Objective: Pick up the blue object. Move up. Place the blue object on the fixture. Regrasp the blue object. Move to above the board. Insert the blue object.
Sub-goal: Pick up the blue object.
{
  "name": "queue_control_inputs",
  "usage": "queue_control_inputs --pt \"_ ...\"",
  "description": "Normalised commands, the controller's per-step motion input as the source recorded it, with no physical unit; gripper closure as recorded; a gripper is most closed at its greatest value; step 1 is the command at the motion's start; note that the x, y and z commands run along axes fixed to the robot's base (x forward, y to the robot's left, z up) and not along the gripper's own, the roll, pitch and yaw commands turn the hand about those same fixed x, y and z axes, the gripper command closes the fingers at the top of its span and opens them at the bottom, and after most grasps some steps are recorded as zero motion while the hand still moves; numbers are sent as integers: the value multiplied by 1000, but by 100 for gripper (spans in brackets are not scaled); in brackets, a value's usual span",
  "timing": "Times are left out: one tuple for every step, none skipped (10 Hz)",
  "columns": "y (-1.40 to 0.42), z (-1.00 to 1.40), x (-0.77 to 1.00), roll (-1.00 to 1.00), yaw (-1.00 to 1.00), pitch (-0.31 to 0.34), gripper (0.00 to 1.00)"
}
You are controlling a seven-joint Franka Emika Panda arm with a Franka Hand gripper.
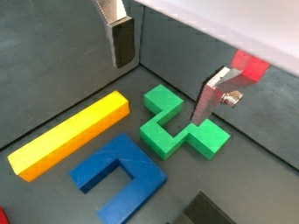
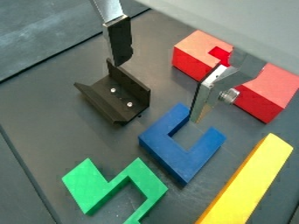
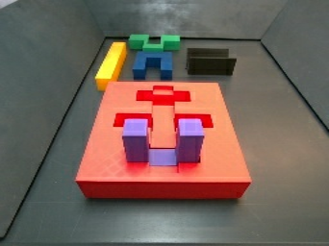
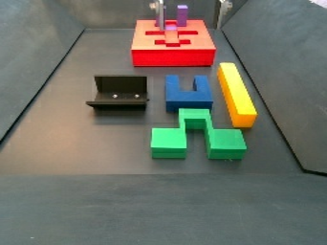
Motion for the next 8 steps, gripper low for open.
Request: queue_control_inputs --pt "-614 -246 611 211 0 26 0" --pt "-611 -249 694 199 -43 6 0" --pt "-574 -257 791 116 -63 0 0" --pt "-580 -334 726 77 -31 0 0" --pt "-563 -417 546 81 0 -6 0" --pt "-557 -540 280 103 0 -21 0" --pt "-506 -669 91 47 0 -49 0" --pt "-386 -731 131 33 0 -84 0"
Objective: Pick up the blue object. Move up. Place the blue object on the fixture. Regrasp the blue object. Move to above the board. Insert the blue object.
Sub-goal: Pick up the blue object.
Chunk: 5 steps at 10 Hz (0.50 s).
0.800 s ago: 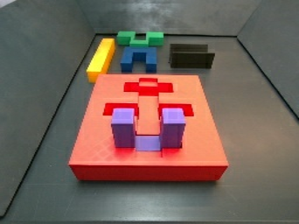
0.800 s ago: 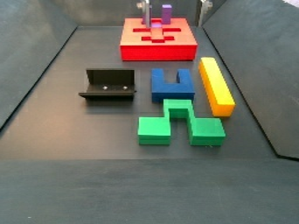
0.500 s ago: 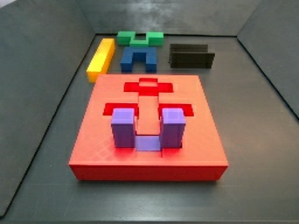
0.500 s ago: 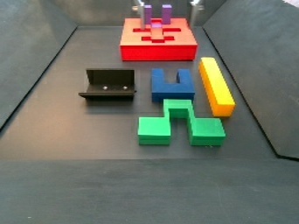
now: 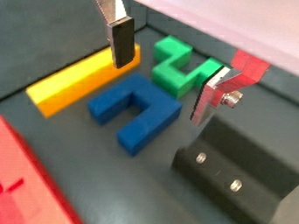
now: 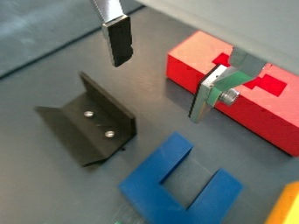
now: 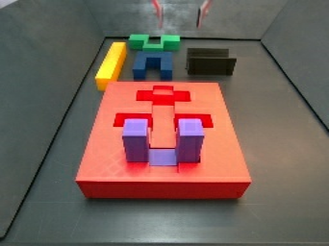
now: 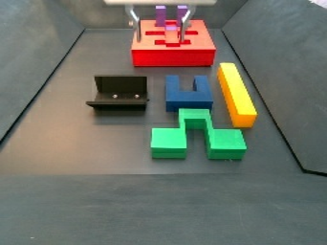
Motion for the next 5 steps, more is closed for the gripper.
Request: queue_control_inputs --pt "-297 -731 106 79 0 -39 0" --pt "-229 -677 0 104 -31 -3 0" --pt "-100 -566 0 10 -231 0 0" --pt "-23 -526 -120 -21 -391 0 0" --pt "0 -497 -146 -66 -397 0 0"
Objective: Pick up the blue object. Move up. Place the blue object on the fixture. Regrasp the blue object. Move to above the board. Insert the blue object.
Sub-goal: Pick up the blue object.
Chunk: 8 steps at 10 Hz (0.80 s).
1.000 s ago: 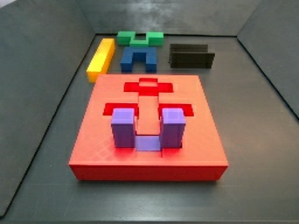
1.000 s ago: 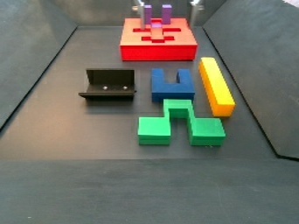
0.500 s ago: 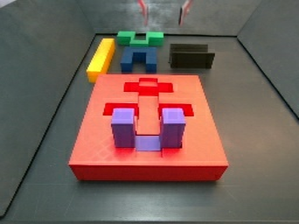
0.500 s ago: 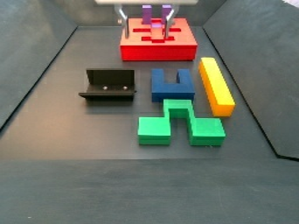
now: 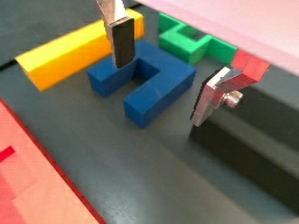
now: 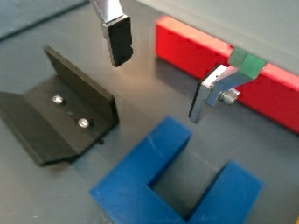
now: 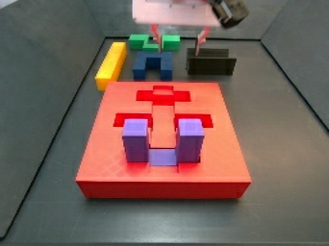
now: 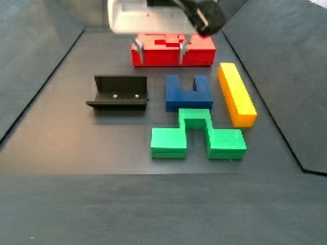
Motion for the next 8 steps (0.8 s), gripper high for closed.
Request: queue_control_inputs --pt "0 -443 -86 -64 -357 0 0" --pt "0 -411 -57 -40 -300 0 0" --pt "37 -280 0 -49 -217 0 0" --pt "137 -240 211 -84 0 0 0" --pt "149 -234 309 -123 34 16 0" --pt "69 -326 246 -84 49 13 0" --pt "23 -409 183 -56 69 16 0" --pt "0 -466 157 -30 86 16 0"
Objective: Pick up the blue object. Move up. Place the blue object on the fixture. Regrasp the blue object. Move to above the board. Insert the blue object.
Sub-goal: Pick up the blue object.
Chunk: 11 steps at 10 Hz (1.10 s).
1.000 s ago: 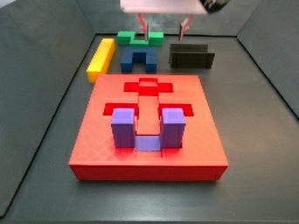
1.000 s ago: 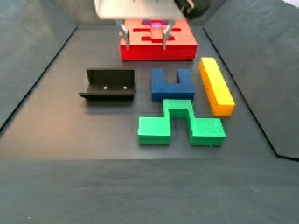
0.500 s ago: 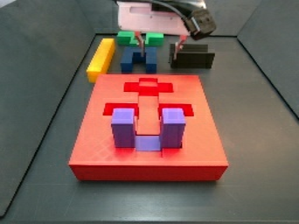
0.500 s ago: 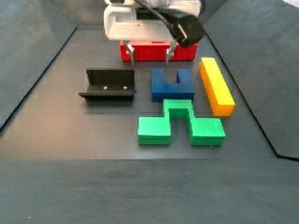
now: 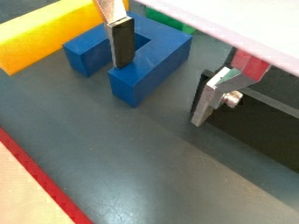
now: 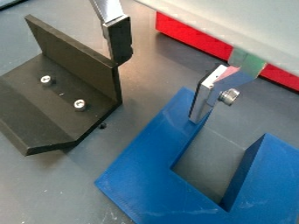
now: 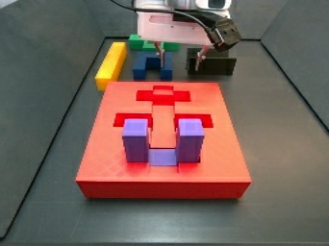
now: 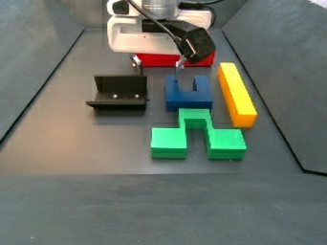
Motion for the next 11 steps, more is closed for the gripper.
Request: queue_control_inputs --pt "0 -329 183 -94 103 17 0" --pt "0 -23 71 -137 43 11 0" --pt "0 151 -6 -150 0 0 0" --pt "0 277 -103 -130 0 0 0" --pt "0 306 -160 -146 0 0 0" --pt "0 226 -131 -133 31 0 0" --pt "0 106 -126 -114 100 0 0" --pt "-3 -183 -160 -6 89 0 0" --pt "0 -357 -29 0 120 0 0" --pt "0 -434 0 70 146 0 0" --pt "0 -286 -20 3 131 0 0"
